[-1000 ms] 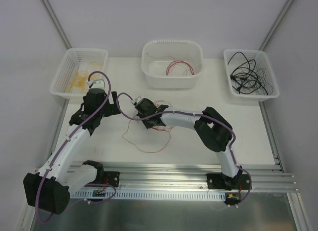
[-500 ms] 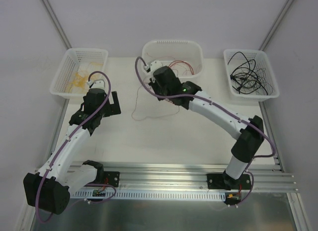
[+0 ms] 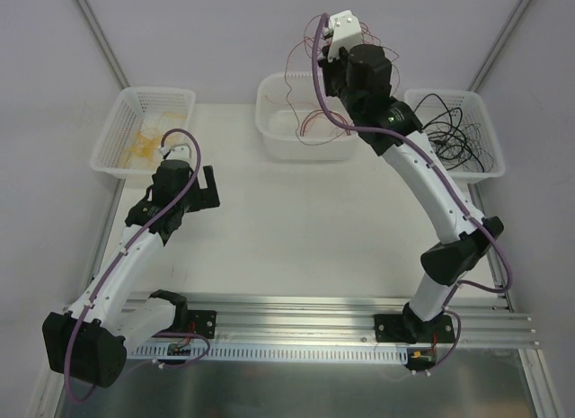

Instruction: Untangle the cables

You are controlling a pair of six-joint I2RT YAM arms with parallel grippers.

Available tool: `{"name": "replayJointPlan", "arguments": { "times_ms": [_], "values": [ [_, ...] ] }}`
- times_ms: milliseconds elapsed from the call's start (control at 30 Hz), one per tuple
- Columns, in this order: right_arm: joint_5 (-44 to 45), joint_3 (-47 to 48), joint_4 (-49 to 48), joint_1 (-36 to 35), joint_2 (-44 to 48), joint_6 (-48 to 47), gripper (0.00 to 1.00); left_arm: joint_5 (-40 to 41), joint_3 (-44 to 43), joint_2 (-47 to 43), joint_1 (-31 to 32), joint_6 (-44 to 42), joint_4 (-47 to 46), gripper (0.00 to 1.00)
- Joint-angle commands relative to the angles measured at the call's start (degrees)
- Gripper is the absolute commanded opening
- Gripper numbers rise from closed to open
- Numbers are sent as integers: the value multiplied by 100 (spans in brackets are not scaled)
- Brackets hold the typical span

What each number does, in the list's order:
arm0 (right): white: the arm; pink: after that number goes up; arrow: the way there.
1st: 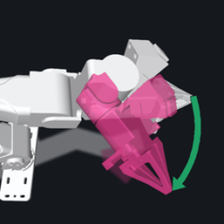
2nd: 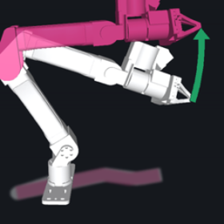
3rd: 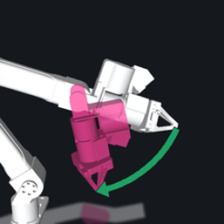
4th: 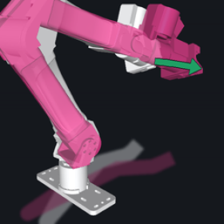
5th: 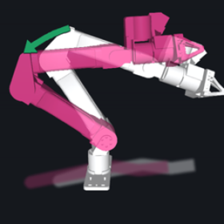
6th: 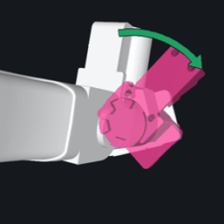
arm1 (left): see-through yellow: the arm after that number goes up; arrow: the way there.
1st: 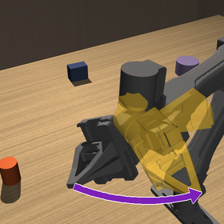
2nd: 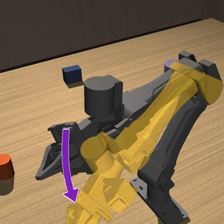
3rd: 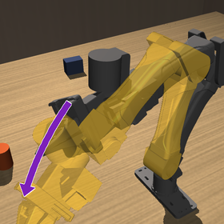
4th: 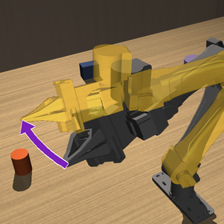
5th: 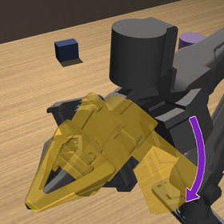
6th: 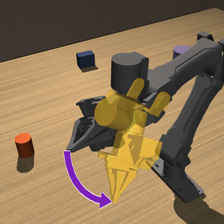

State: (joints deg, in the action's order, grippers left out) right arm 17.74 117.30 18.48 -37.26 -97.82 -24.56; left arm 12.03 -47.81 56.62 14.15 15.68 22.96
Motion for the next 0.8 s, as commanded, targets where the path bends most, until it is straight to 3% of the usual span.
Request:
{"name": "replayJointPlan", "arguments": {
  "times_ms": [0,367,533,700,767],
  "values": [
    [116,319,-1073,315,-465,-444,1,-148,97,33,-62,49,-134,99],
    [-552,856,-2347,860,-2380,-857,1,-254,97,156,-62,31,-134,99],
    [-964,1454,-2156,1009,-3531,-534,1,-342,88,235,-53,14,-134,99],
    [-1316,1183,-2121,1010,-3823,-339,8,-377,70,253,-53,5,-134,99],
    [-1264,1068,-2120,1018,-3771,-304,19,-403,70,262,-62,5,-134,99]
  ]
}}
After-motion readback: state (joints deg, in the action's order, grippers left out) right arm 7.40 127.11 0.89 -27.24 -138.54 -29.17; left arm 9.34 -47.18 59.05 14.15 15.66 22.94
